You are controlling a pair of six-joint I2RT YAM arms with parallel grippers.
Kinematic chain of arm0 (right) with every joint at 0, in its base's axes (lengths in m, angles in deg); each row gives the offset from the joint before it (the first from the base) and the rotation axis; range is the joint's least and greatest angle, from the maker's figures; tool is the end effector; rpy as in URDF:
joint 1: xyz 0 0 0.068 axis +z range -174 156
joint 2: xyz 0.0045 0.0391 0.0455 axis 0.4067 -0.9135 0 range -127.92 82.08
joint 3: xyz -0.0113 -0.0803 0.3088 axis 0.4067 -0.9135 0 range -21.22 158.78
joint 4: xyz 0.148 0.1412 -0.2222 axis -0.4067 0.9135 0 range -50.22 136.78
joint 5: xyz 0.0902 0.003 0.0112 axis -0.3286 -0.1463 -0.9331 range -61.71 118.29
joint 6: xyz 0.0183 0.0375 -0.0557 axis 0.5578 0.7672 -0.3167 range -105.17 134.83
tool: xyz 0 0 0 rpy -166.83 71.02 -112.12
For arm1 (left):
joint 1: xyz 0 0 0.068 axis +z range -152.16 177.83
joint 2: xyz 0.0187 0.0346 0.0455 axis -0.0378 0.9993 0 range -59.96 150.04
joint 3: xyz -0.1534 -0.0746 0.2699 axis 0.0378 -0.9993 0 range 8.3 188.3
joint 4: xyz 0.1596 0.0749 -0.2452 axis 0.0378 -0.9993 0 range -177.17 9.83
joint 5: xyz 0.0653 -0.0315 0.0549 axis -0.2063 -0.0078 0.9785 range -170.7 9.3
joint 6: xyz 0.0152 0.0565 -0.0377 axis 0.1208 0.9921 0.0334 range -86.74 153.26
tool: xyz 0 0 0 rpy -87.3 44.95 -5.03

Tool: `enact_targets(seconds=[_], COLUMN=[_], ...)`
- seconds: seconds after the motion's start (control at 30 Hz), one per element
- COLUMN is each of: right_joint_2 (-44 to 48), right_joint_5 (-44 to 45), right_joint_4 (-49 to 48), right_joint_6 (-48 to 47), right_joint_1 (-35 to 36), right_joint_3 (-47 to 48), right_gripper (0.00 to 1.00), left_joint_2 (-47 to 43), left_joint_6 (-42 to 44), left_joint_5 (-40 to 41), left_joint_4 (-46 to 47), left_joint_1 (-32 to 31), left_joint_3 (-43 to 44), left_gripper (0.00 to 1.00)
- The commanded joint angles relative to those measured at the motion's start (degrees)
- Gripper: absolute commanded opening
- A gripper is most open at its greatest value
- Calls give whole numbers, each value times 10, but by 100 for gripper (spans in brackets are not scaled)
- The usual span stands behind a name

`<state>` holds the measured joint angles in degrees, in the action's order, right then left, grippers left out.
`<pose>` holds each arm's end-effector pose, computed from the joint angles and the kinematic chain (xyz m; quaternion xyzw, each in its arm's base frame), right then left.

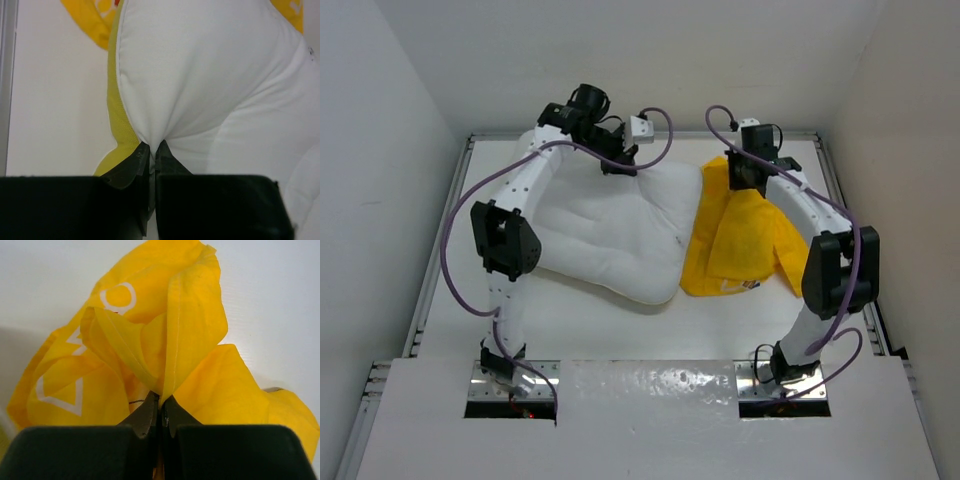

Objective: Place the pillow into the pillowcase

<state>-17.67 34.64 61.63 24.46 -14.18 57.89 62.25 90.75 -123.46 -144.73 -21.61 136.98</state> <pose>0.4538 0.0721 0.2876 0.0207 0.9139 0.0180 0.4050 0.4837 -0.2116 0.3712 0.6354 0.6386 -0.2479 0.3563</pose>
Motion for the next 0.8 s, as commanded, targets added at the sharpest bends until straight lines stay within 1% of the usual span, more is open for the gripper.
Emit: enact_targets(seconds=[0.0,0.07,0.1,0.13,0.17,0.2,0.27,0.3,0.33,0.37,0.43,0.47,0.5,0.53,0.6,0.63,0.67,0.7,0.73,0.77], right_joint_2=[-5,-26,-30,-32,-27,-22,-7,-5,-6,-11,-20,-26,-40,-47,-62,-64,-66,-69,-71,-73], right_joint_5=[-3,-5,-17,-25,-36,-54,-61,-61,-61,-57,-45,-44,-42,-42,-40,-40,-37,-31,-25,-7], right_joint_4=[-27,-22,-15,-15,-15,-30,-43,-46,-43,-38,-37,-37,-35,-29,-14,-15,-17,-21,-20,-20], right_joint_6=[-37,-45,-48,-49,-47,-44,-40,-39,-37,-37,-37,-36,-30,-29,-23,-22,-21,-19,-20,-19], right_joint_1=[-7,-8,-9,-9,-9,-8,-8,-9,-8,-9,-12,-15,-20,-22,-23,-24,-24,-24,-23,-24], right_joint_3=[-9,17,33,38,38,26,9,2,-4,-5,-15,-19,-20,-18,-11,-11,-12,-14,-12,-10], right_gripper=[0,0,0,0,0,0,7,13,16,17,18,17,16,18,25,27,27,24,18,0], left_joint_2=[-14,-14,-15,-16,-18,-17,-13,-9,-6,5,40,55,71,99,120,126,126,126,128,128], left_joint_6=[-19,-26,-27,-31,-41,-44,-67,-83,-97,-137,-204,-221,-238,-277,-301,-308,-306,-303,-301,-294], left_joint_5=[-90,-92,-80,-69,-62,-52,-43,-34,-33,-26,-3,10,14,18,26,38,69,83,94,115], left_joint_4=[13,16,24,52,67,82,139,165,215,243,307,317,325,338,344,349,351,353,352,348], left_joint_1=[-16,-24,-26,-31,-35,-41,-62,-67,-74,-75,-75,-75,-75,-75,-77,-81,-82,-85,-85,-85], left_joint_3=[103,98,58,31,5,-42,-85,-120,-134,-144,-142,-130,-96,-78,-43,-41,-45,-59,-65,-72], left_gripper=[0,0,0,0,0,0,0,0,0,0,0,0,0,0,0,0,0,0,0,0])
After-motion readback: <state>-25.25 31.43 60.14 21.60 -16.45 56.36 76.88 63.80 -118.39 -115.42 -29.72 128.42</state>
